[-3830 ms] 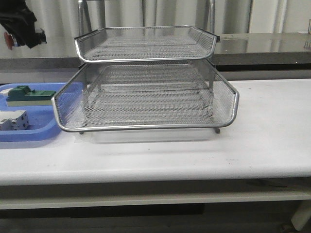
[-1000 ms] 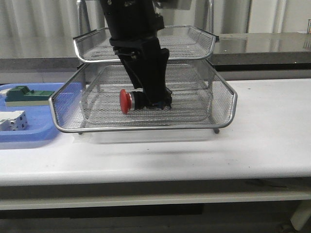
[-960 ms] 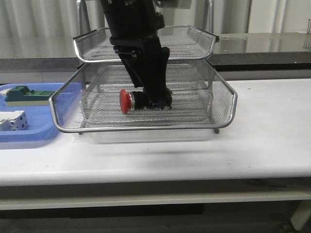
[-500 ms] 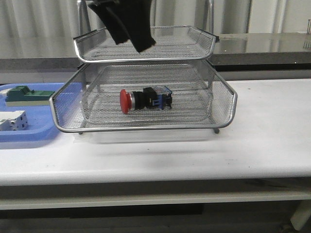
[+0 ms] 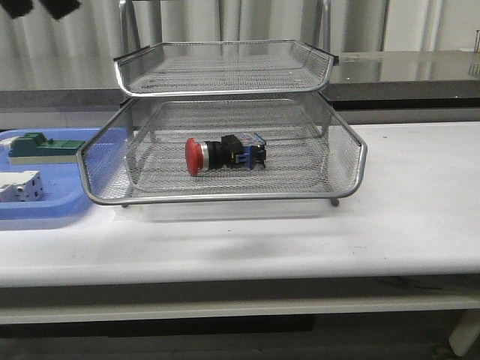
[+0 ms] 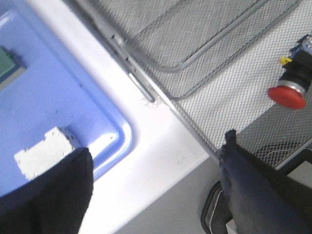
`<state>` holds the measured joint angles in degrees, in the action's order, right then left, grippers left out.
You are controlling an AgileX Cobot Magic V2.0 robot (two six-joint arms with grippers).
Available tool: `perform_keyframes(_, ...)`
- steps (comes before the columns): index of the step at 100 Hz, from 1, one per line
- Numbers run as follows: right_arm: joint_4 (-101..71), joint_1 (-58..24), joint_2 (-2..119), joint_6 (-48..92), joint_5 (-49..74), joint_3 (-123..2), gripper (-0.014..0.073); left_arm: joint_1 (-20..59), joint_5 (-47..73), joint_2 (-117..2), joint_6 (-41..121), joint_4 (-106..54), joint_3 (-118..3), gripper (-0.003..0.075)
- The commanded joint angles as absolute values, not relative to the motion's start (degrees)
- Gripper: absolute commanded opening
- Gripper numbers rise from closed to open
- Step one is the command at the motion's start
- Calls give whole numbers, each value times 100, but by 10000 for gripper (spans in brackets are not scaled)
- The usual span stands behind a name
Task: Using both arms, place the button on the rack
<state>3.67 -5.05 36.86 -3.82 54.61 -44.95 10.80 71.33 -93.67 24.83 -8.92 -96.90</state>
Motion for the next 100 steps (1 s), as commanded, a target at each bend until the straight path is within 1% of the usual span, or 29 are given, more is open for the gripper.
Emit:
perform_keyframes(1,433,-456,3679,-365,5143,-4692,-68,851,6852,-8695,2381,-1207,-9347,519)
perform_keyframes(20,433,-456,3679,-365,5143,-4692,-68,625,5798,-7518,2266,-1213,-8052,519)
perform_keyframes(76,433,-456,3679,-365,5143,-4692,-68,625,2858,-3860,1968,-1213,-4171,519)
perform_keyframes(100,433,-456,3679,-365,5143,-4692,-68,625,1869,-2646,1968,-1430,-2801,519)
